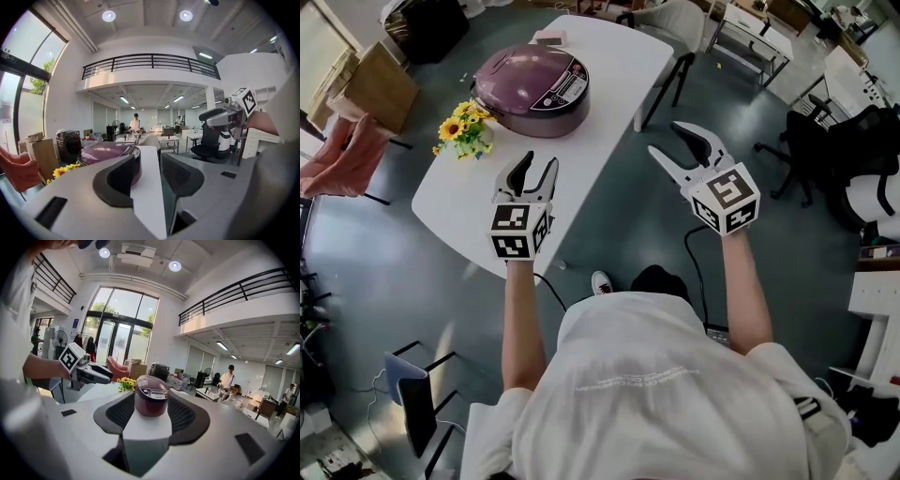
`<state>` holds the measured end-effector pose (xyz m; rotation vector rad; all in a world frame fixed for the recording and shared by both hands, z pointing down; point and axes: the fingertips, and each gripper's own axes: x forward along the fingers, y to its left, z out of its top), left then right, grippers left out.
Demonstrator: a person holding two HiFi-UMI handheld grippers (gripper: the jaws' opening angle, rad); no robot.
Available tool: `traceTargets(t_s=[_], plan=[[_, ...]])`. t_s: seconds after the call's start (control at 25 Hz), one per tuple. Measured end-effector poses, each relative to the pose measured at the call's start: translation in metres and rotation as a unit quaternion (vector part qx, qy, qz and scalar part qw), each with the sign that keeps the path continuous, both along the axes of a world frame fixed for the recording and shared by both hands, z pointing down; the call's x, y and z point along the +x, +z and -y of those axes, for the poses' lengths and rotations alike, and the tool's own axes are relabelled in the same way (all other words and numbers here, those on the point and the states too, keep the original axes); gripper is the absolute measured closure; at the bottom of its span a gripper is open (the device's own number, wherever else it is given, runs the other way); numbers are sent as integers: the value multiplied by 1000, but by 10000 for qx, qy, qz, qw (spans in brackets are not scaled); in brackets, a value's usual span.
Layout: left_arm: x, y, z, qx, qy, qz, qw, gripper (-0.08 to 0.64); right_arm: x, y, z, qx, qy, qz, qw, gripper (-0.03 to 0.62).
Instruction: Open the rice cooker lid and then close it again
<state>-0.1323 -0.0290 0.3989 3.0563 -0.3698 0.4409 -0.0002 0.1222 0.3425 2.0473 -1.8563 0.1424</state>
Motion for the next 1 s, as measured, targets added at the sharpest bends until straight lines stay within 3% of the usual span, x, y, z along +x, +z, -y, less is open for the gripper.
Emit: traceTargets(t_s=[0.2,0.56,1.0], plan=[[3,13,7,-131,-28,98,9999,360,1,18,16,-255,-176,73,9995,367],[15,35,35,-355,-497,178,9980,364,20,39,73,-558,-881,-68,9945,349],[24,53,76,-577,-1423,405,9873,364,51,64,159,-823,-2173,17,9726,314]])
